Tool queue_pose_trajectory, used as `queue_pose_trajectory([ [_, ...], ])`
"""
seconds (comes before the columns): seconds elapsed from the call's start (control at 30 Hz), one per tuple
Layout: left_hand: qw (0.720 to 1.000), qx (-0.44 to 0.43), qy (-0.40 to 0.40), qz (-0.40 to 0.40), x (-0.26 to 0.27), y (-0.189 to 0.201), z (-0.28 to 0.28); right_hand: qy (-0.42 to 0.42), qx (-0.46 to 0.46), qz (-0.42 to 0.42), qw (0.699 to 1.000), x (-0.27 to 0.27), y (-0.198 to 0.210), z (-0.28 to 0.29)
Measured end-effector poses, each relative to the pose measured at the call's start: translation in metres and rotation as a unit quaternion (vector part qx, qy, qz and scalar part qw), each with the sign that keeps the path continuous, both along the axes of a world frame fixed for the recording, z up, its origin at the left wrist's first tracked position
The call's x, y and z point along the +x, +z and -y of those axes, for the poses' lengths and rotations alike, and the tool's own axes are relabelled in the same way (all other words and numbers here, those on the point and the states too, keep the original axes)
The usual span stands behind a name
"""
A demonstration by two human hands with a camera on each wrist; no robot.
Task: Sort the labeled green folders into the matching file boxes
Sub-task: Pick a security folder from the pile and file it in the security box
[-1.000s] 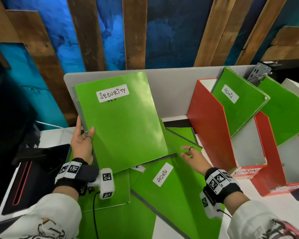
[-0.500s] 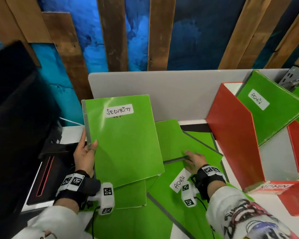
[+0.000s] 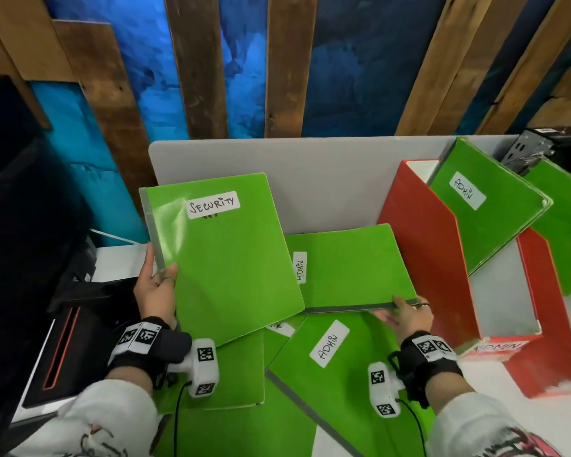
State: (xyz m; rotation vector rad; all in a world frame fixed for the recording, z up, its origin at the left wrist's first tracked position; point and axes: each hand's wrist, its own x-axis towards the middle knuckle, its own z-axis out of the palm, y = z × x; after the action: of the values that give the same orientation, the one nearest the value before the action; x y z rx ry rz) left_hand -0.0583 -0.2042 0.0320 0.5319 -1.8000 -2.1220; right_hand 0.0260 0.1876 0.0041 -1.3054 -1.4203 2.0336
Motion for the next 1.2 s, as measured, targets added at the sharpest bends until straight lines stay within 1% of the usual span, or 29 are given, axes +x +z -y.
queue_pose_trajectory([
  [0.07, 1.000, -0.006, 0.005, -0.003, 0.000, 0.001, -0.006, 0.042, 0.019, 0.055, 0.997, 0.014, -0.003, -0.011],
  [0.13, 1.000, -0.011, 0.005, -0.004, -0.001, -0.001, -0.011, 0.117, 0.004, 0.110, 0.987, 0.031, -0.011, -0.020],
  [0.2, 1.000, -0.020, 0.008, -0.002, 0.000, -0.002, -0.014, 0.208, -0.007, 0.170, 0.963, 0.046, -0.017, -0.026],
  [0.27, 1.000, -0.021, 0.011, 0.001, 0.000, -0.003, -0.015, 0.266, -0.010, 0.214, 0.940, 0.054, -0.022, -0.031],
  [0.3, 1.000, -0.018, 0.011, 0.002, 0.000, -0.004, -0.016, 0.278, -0.013, 0.221, 0.935, 0.056, -0.023, -0.033],
  [0.37, 1.000, -0.008, 0.013, 0.000, 0.000, -0.006, -0.017, 0.276, -0.022, 0.216, 0.936, 0.056, -0.024, -0.036],
  [0.47, 1.000, 0.005, 0.014, 0.000, 0.000, -0.008, -0.018, 0.237, -0.008, 0.174, 0.956, 0.054, -0.020, -0.033],
  [0.57, 1.000, 0.013, 0.011, -0.014, 0.001, -0.006, -0.017, 0.196, 0.081, 0.162, 0.964, 0.048, -0.017, -0.029],
  [0.6, 1.000, 0.018, 0.012, -0.018, 0.001, -0.005, -0.016, 0.186, 0.128, 0.178, 0.958, 0.045, -0.016, -0.027],
  [0.63, 0.999, 0.025, 0.011, -0.023, 0.000, -0.003, -0.013, 0.186, 0.187, 0.206, 0.942, 0.043, -0.014, -0.024],
  [0.67, 0.999, 0.034, 0.011, -0.024, -0.001, -0.001, -0.012, 0.193, 0.252, 0.242, 0.917, 0.040, -0.014, -0.022],
  [0.73, 0.998, 0.046, 0.014, -0.030, -0.002, 0.004, -0.007, 0.209, 0.371, 0.299, 0.854, 0.034, -0.009, -0.010],
  [0.77, 0.998, 0.047, 0.015, -0.040, -0.002, 0.007, -0.005, 0.208, 0.416, 0.296, 0.835, 0.032, -0.007, -0.001],
  [0.83, 0.997, 0.041, 0.019, -0.063, -0.005, 0.016, 0.000, 0.221, 0.475, 0.233, 0.819, 0.025, -0.001, 0.020],
  [0.87, 0.996, 0.037, 0.020, -0.072, -0.007, 0.021, 0.003, 0.259, 0.469, 0.185, 0.824, 0.022, 0.000, 0.032],
  [0.9, 0.996, 0.032, 0.018, -0.082, -0.009, 0.026, 0.008, 0.318, 0.430, 0.146, 0.832, 0.018, 0.001, 0.046],
  [0.93, 0.995, 0.027, 0.014, -0.091, -0.012, 0.030, 0.013, 0.387, 0.364, 0.124, 0.838, 0.015, 0.001, 0.061],
  [0.97, 0.995, 0.015, 0.009, -0.098, -0.014, 0.035, 0.018, 0.455, 0.292, 0.117, 0.833, 0.013, 0.000, 0.077],
  [1.03, 0.994, -0.020, 0.007, -0.105, -0.017, 0.042, 0.029, 0.556, 0.190, 0.123, 0.800, 0.009, -0.003, 0.109],
  [1.1, 0.992, -0.057, 0.005, -0.115, -0.017, 0.054, 0.035, 0.599, 0.156, 0.134, 0.774, 0.004, -0.010, 0.136],
  [1.13, 0.990, -0.067, 0.003, -0.122, -0.018, 0.058, 0.037, 0.603, 0.149, 0.136, 0.772, 0.002, -0.014, 0.148],
  [1.2, 0.990, -0.075, -0.013, -0.120, -0.019, 0.064, 0.040, 0.582, 0.151, 0.138, 0.787, -0.004, -0.023, 0.166],
])
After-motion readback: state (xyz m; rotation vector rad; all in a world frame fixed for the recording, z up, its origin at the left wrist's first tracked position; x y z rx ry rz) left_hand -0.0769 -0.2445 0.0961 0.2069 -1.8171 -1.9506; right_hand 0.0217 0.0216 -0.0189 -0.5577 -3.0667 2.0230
